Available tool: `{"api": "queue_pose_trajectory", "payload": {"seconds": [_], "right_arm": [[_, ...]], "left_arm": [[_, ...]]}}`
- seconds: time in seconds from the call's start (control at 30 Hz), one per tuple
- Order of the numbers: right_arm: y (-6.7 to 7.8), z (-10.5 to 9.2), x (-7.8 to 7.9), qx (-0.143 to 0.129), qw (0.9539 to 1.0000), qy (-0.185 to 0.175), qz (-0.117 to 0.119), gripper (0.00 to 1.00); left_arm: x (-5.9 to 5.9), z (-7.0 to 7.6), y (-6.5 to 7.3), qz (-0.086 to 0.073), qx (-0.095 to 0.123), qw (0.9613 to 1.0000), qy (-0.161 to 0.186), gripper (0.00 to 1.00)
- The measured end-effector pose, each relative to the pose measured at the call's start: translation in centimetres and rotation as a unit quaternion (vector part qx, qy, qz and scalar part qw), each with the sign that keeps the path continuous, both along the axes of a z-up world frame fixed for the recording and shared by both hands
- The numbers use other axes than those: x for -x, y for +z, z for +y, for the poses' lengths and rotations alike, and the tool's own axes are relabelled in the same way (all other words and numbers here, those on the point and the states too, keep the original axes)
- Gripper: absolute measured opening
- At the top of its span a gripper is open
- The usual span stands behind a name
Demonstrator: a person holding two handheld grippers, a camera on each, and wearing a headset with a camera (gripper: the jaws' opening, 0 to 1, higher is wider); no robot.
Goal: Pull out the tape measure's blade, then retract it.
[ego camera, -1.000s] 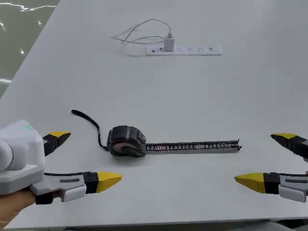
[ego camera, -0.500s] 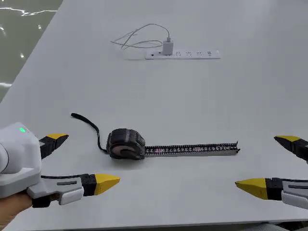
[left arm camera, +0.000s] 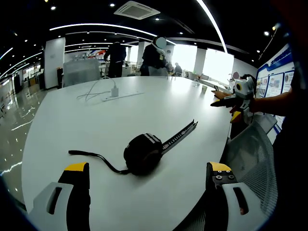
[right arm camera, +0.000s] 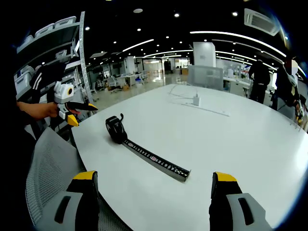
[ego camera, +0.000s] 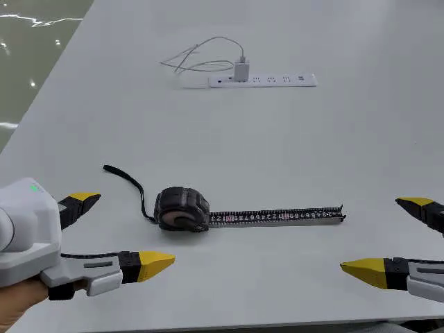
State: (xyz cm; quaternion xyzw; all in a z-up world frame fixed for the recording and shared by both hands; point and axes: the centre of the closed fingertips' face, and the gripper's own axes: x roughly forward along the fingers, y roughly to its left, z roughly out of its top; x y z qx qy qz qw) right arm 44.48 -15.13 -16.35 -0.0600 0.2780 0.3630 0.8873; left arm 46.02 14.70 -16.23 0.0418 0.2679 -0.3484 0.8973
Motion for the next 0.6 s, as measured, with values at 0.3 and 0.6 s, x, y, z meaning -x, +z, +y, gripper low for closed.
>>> {"api": "queue_pose_trajectory", "payload": {"seconds": [0.3,0.6], "right_arm": [[-0.17,-0.20,0.04,-0.001,1.0000,-0.001,0.002,0.96],[-0.47,-0.18,0.01,-0.002,1.0000,-0.002,0.005,0.96]], "left_arm": [[-0.11,-0.05,0.00,-0.001,-0.003,1.0000,-0.003,0.99],[-0.42,-0.50,-0.18,-0.002,-0.003,1.0000,0.007,0.99]]}}
